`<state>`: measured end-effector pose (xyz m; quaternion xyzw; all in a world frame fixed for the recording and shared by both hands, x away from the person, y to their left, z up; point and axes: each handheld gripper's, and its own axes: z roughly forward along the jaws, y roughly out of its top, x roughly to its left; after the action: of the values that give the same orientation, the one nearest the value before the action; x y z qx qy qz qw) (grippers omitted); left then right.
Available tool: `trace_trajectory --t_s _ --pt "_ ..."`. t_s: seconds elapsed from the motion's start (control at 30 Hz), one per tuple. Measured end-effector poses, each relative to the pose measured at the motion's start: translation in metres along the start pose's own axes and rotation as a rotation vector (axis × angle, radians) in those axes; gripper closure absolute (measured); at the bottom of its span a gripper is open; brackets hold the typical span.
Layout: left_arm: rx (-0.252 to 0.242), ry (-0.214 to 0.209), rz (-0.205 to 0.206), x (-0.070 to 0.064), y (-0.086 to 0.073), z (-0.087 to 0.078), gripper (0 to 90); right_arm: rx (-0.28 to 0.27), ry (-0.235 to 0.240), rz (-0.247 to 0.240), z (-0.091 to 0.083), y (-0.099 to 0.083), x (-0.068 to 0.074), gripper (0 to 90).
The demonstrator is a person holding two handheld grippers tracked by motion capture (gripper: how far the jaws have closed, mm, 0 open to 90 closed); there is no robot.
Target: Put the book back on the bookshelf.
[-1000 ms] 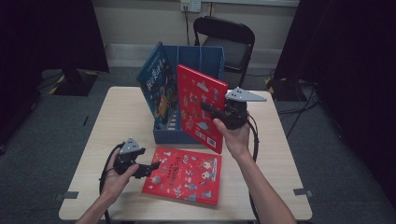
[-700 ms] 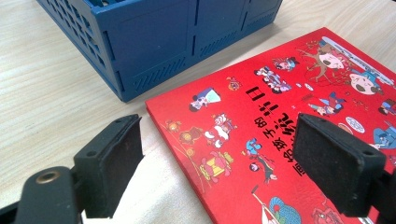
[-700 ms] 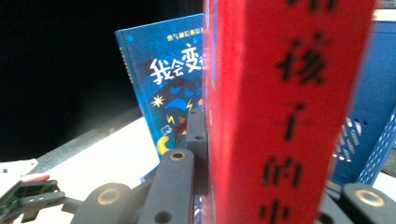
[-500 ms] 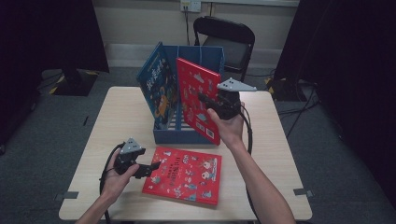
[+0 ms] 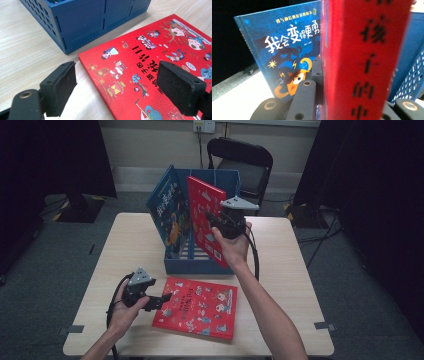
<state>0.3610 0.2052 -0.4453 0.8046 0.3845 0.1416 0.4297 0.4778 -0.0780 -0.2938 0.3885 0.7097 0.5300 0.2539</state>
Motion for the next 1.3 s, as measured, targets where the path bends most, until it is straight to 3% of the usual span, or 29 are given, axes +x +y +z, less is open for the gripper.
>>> trace_trajectory --t_s 0.33,0.5,1.0,1.3 --pt "0.001 0.001 -0.002 0.0 0.0 0.001 16.0 0.014 -0.078 0.008 0.023 -0.001 -0.001 80.3" --pt "-0.005 0.008 0.0 0.001 0.0 0.0 16.0 0.012 -0.081 0.032 0.03 0.003 -0.001 80.3" --pt "-0.003 0.004 0.001 0.0 0.0 0.001 16.1 -0.001 -0.167 0.039 0.051 0.01 0.001 80.3" --pt "-0.001 0.003 0.004 0.0 0.0 0.002 16.6 -0.012 -0.222 0.054 0.07 0.004 0.005 80.3"
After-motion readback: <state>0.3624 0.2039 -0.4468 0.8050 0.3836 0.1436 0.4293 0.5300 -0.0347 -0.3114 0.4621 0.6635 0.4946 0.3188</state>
